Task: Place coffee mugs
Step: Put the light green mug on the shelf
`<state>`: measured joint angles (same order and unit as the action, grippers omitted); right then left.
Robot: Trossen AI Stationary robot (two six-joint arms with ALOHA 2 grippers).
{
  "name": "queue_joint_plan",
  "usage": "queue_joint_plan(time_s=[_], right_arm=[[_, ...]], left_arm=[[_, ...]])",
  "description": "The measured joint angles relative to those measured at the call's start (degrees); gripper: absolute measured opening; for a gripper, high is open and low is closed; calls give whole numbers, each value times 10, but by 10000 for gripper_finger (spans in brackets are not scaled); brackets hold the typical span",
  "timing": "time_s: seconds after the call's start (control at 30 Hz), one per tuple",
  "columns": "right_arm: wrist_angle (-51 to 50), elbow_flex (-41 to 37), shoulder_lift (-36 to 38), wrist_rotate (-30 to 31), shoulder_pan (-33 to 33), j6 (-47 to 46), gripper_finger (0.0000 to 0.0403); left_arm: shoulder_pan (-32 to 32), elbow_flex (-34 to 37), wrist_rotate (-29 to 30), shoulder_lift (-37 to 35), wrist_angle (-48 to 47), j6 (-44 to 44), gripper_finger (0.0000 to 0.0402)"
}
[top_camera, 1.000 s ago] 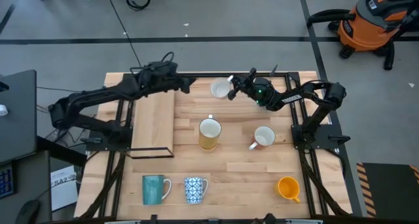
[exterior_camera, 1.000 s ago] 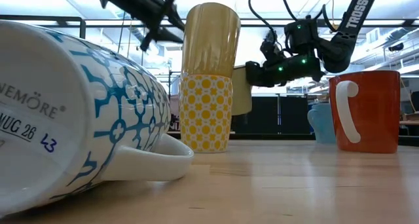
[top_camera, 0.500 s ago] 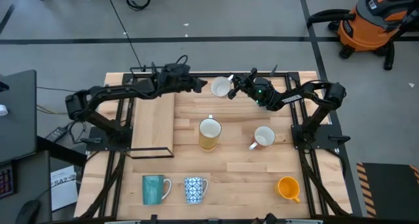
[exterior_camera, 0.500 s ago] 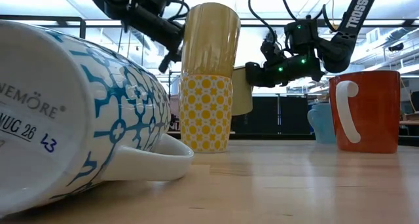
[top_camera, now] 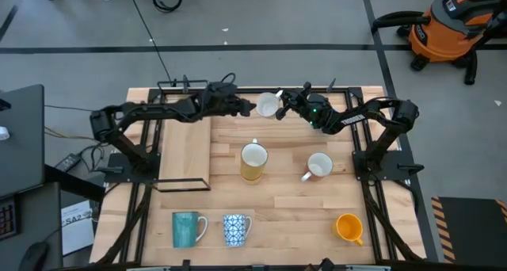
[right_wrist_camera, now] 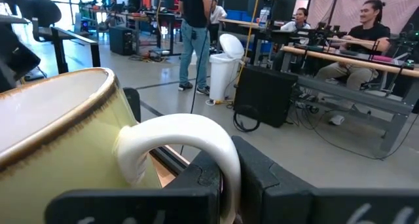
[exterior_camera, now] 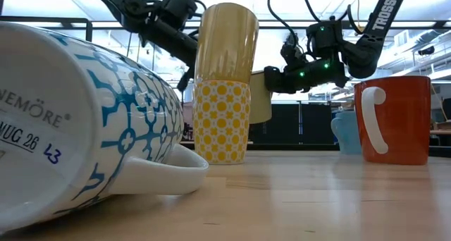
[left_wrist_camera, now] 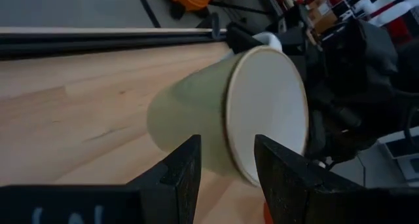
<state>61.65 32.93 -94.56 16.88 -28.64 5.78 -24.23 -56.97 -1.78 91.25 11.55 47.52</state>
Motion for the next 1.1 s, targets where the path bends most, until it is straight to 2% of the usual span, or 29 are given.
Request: queue_joint_plan(time_s=[0.33,0.77,1.1], right_arm=[[0,0,0,-4,8,0,29],[-4,0,0,-18,38,1,29],[-2,0,0,-17,48,2,31]], left_arm=[[6,0,0,17,17,18,149],[6,0,-2,18,-7,15,147],[6,0,1,18,-16,10,88]])
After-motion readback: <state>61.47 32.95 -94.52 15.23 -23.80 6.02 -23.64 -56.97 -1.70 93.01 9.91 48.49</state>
